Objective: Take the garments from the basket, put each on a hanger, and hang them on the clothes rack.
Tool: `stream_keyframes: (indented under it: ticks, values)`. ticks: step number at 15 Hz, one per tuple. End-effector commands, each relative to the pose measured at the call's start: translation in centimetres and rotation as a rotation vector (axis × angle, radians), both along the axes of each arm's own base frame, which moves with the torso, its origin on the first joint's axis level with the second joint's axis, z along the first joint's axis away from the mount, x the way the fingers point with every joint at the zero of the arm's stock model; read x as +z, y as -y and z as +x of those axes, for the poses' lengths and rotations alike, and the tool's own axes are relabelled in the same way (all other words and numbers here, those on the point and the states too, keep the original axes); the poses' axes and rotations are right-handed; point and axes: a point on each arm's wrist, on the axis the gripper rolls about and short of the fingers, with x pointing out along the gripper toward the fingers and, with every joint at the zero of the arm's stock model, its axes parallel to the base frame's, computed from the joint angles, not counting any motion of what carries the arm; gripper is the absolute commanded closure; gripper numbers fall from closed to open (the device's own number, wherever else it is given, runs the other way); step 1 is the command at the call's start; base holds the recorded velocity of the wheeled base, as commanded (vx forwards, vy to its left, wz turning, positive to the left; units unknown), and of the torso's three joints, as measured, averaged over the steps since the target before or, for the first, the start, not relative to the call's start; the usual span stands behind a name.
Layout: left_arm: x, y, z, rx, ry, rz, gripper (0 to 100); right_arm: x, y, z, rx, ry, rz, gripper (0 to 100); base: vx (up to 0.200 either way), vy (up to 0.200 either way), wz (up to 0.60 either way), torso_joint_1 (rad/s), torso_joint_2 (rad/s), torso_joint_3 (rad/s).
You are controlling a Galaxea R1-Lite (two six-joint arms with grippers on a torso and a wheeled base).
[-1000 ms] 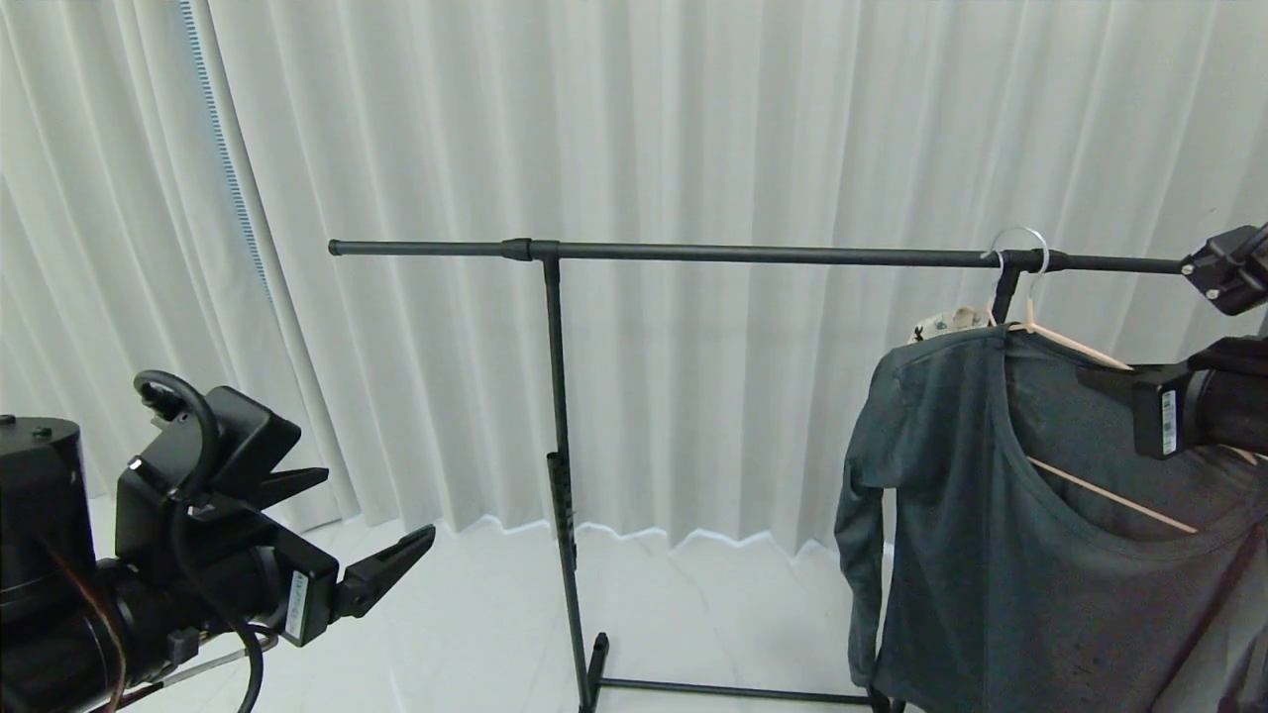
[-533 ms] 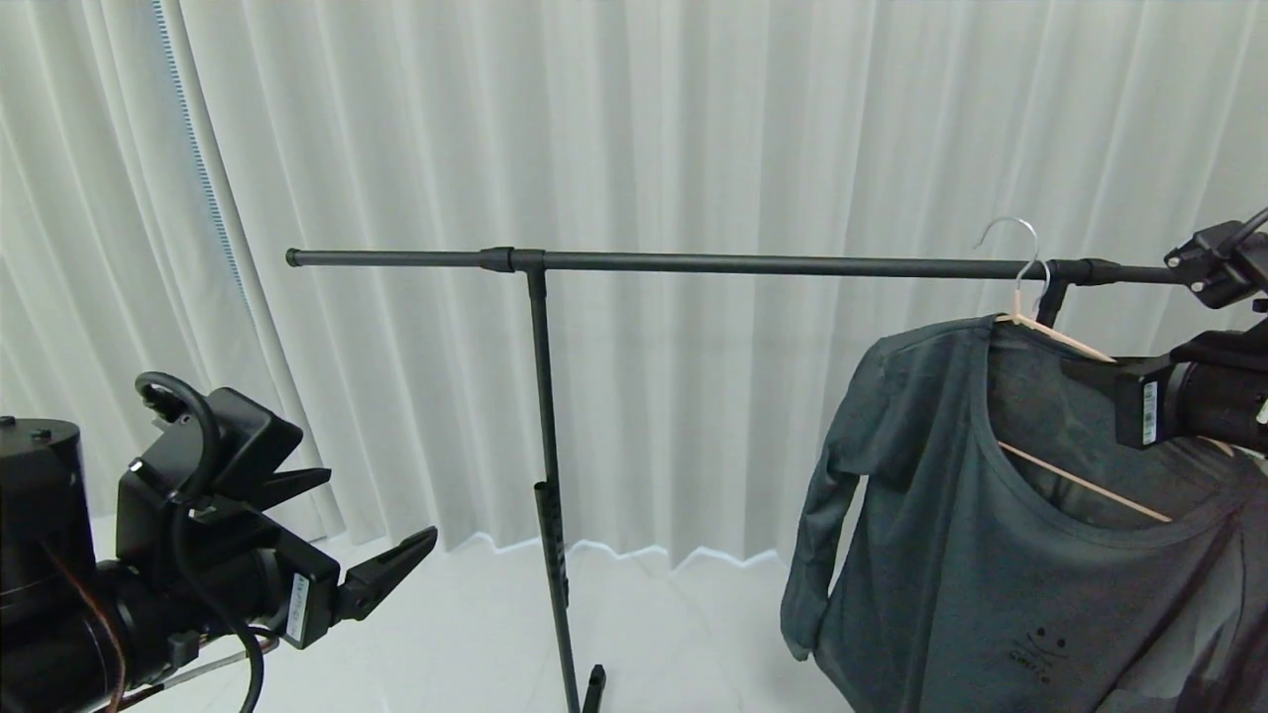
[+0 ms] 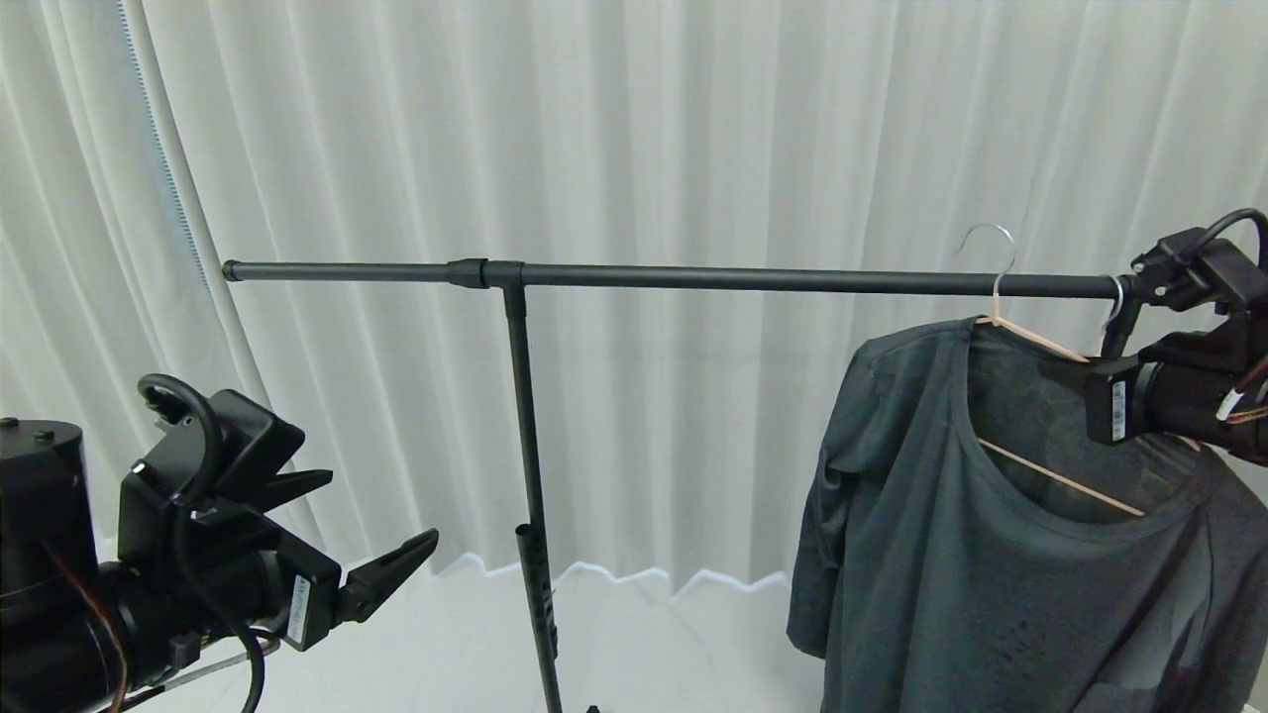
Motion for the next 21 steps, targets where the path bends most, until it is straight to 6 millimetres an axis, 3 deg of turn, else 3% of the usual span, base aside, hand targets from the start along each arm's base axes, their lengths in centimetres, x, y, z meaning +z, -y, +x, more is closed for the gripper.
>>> stream_keyframes:
  ticks: [1, 8, 14, 21]
  values:
    - [0.0, 0.0, 0.0, 0.000, -0.001, 0.001, 0, -0.6, -0.1, 0.7, 0.000, -0.015, -0.003, 100, 0.200, 0.000, 0.00, 0.002, 0.00, 0.002]
    - [-0.1, 0.3, 0.0, -0.016, -0.005, 0.003, 0, -2.7, -0.4, 3.4, -0.007, -0.042, -0.008, 100, 0.029, 0.000, 0.00, 0.000, 0.00, 0.001]
    - [-0.1, 0.3, 0.0, -0.017, -0.005, 0.003, 0, -4.7, -0.7, 7.6, -0.019, -0.056, -0.010, 100, 0.000, 0.000, 0.00, 0.000, 0.00, 0.000]
    - [-0.2, 0.9, -0.1, -0.051, -0.009, 0.006, 0, -5.3, -0.9, 7.7, -0.023, -0.075, -0.017, 100, 0.000, 0.000, 0.00, 0.000, 0.00, 0.000]
